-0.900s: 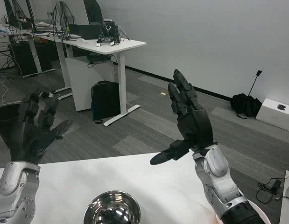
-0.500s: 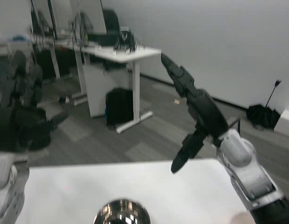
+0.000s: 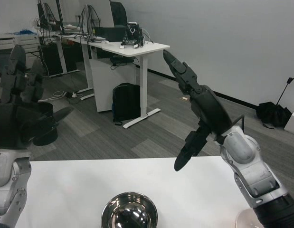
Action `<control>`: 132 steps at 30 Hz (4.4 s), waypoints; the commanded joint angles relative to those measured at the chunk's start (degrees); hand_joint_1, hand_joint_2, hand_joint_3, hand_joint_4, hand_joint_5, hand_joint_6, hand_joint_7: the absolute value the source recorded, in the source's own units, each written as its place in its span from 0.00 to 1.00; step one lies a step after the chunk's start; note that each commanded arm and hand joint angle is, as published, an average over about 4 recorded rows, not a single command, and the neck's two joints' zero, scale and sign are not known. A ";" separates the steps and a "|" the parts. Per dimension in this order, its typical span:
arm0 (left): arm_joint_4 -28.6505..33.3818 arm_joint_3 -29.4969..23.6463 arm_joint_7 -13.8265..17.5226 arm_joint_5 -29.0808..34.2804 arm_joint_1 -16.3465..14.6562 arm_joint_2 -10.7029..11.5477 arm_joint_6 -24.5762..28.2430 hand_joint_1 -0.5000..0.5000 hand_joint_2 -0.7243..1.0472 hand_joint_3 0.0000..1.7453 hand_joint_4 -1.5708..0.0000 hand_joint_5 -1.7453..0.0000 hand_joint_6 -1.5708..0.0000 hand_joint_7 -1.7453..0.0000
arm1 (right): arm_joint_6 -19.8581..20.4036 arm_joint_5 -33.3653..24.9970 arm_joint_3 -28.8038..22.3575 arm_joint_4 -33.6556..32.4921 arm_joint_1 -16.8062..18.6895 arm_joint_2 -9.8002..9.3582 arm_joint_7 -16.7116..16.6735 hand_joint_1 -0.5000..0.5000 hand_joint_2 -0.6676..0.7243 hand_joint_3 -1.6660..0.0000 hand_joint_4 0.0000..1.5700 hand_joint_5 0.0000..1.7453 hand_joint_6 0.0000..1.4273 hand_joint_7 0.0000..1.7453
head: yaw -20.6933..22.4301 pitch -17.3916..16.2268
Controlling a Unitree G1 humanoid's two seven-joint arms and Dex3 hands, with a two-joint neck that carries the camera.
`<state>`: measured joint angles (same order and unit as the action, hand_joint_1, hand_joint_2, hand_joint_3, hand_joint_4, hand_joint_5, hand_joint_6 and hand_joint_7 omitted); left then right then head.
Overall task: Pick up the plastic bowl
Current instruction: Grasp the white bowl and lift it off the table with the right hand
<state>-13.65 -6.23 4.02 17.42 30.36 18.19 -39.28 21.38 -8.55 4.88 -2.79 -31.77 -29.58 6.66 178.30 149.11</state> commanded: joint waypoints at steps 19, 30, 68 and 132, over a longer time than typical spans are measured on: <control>-8.24 0.29 0.02 -0.06 -0.31 -1.06 0.03 0.00 0.84 0.03 1.00 1.00 1.00 1.00 | -17.02 -11.31 -27.65 -23.98 22.06 3.57 2.56 0.04 0.59 1.00 0.00 0.00 0.00 0.00 | -20.20 -8.93; -13.33 1.83 0.02 0.82 2.22 -0.86 0.01 0.00 0.81 0.00 1.00 1.00 1.00 1.00 | -14.76 -21.00 -37.75 -24.00 34.21 7.43 5.71 0.04 0.55 0.95 0.00 0.00 0.00 0.00 | -34.79 -12.29; -25.55 7.87 0.11 5.67 10.31 1.76 -0.50 0.00 0.80 0.01 1.00 1.00 1.00 1.00 | -28.87 -32.71 -59.02 -8.31 48.43 23.71 32.23 0.04 0.45 0.98 0.00 0.00 0.00 0.00 | -48.50 -17.01; -24.10 8.77 0.11 8.38 6.64 2.02 -1.42 0.00 0.80 0.00 1.00 1.00 1.00 1.00 | -26.69 -7.62 -29.23 0.41 41.44 15.56 31.35 0.04 0.40 0.98 0.00 0.51 0.00 0.00 | -42.17 -17.87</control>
<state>-38.19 2.74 4.21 25.61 37.72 19.35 -40.08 -5.22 -16.56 -24.72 -3.13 9.79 -13.52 38.22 136.12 131.27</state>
